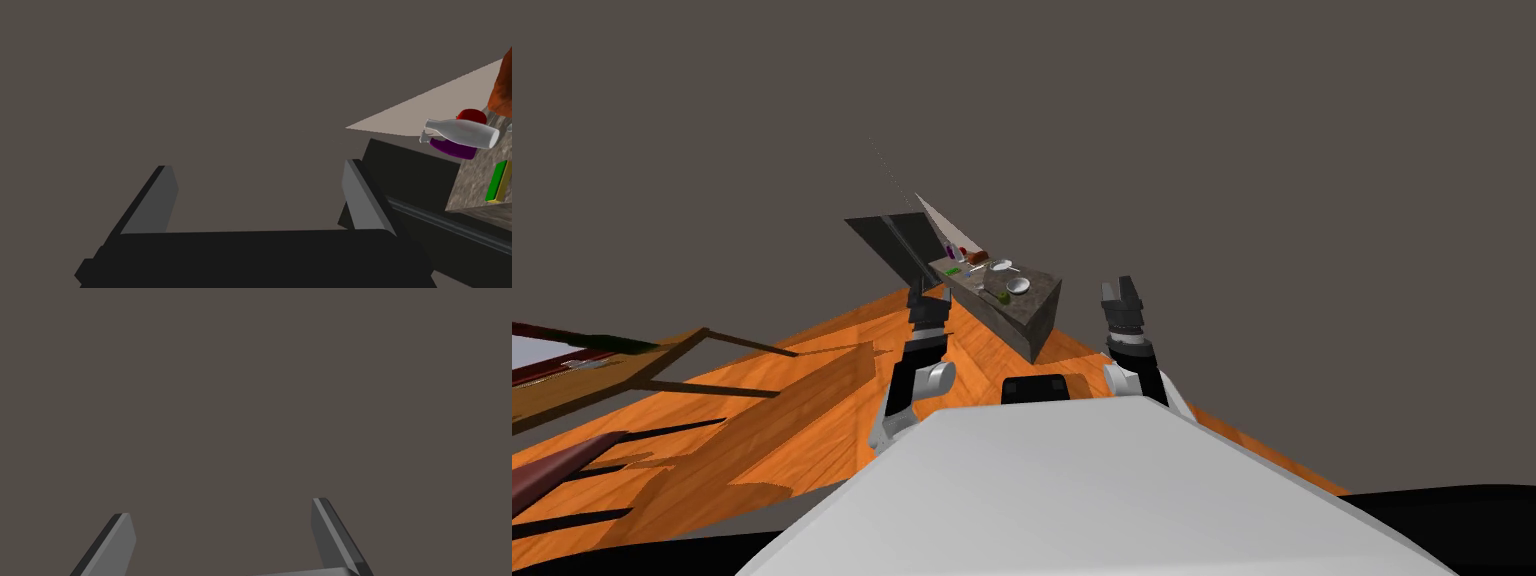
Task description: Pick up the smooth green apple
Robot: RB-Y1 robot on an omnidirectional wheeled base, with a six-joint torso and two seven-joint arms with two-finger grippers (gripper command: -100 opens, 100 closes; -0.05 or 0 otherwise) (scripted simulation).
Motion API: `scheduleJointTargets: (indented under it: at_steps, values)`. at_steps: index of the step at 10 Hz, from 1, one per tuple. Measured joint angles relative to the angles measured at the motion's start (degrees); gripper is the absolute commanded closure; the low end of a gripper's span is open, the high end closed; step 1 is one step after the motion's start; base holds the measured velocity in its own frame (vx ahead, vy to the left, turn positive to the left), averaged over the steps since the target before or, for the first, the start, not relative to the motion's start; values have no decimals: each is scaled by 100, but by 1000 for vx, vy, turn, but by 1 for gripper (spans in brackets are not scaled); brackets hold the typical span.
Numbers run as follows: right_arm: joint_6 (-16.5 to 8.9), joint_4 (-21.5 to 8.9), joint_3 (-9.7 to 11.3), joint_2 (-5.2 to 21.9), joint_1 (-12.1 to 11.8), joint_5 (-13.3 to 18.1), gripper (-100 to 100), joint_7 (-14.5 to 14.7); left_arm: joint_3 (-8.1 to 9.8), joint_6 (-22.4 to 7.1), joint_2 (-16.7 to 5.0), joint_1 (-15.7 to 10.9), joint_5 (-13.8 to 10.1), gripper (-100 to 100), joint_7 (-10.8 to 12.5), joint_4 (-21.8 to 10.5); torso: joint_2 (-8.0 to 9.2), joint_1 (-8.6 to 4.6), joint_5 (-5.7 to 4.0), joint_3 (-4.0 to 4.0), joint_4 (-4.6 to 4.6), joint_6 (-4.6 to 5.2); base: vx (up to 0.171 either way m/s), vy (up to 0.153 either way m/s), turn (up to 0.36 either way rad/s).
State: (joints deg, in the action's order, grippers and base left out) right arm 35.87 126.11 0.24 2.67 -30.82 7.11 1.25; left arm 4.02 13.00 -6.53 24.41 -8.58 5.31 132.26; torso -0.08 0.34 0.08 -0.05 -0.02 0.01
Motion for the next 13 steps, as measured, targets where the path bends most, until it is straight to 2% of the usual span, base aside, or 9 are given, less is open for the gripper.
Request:
scheduleJointTargets:
  at_steps: [13]
  values:
    - [0,0,0,0,-1,0,0,0,-56,-2085,-179,-674,-329,-100,838,-186,-4,-5,0,-2,-1,-3,10,82,-78]
